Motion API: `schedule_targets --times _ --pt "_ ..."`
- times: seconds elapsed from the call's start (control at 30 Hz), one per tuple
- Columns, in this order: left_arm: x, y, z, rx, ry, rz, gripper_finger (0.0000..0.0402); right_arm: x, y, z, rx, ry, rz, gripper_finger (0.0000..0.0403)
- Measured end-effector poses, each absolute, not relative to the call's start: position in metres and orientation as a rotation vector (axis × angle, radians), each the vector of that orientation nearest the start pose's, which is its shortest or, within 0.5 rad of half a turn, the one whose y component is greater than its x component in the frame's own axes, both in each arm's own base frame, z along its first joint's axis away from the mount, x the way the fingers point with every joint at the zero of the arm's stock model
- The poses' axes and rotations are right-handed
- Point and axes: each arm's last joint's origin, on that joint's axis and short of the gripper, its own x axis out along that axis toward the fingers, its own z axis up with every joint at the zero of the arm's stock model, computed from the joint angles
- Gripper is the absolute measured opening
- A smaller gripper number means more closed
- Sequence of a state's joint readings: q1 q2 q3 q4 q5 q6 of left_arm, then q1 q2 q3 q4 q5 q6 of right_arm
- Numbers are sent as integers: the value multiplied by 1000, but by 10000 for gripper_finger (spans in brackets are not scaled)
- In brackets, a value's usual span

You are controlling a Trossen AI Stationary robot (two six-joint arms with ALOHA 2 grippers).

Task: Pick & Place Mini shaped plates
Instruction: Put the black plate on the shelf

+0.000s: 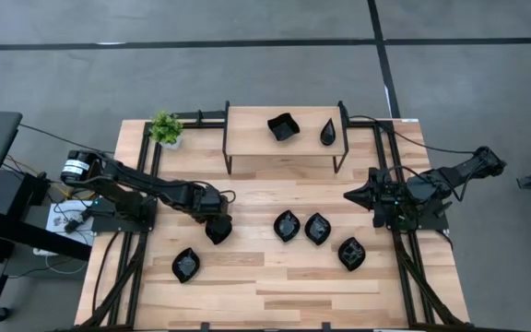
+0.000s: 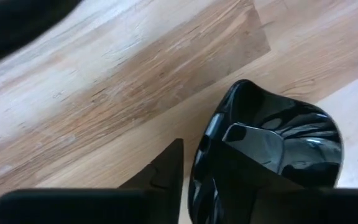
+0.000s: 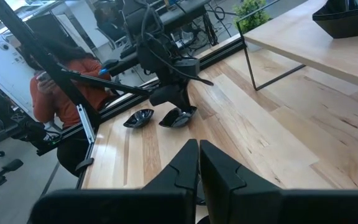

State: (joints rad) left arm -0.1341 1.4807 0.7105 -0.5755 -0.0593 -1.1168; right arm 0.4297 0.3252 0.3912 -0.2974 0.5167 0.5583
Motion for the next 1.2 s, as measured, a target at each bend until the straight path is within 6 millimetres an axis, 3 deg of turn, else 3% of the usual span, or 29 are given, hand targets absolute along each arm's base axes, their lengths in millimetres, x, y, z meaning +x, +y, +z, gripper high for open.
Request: schedule_targets --times 0.27,0.57,0.7,0.9,1.03,1.2 --pt "233 -30 150 -818 1187 663 9 98 29 243 450 176 -142 10" --pt "231 -29 160 -850 1170 603 6 98 29 242 450 176 -142 10" --pt "226 -28 194 -899 1035 512 5 98 29 242 450 177 -142 10" --pt "216 -17 260 -927 693 440 4 98 29 242 449 177 -142 10" --pt "218 8 294 -866 534 490 4 98 29 242 450 176 -143 10" --pt "232 53 323 -766 479 514 4 98 29 243 456 175 -144 10"
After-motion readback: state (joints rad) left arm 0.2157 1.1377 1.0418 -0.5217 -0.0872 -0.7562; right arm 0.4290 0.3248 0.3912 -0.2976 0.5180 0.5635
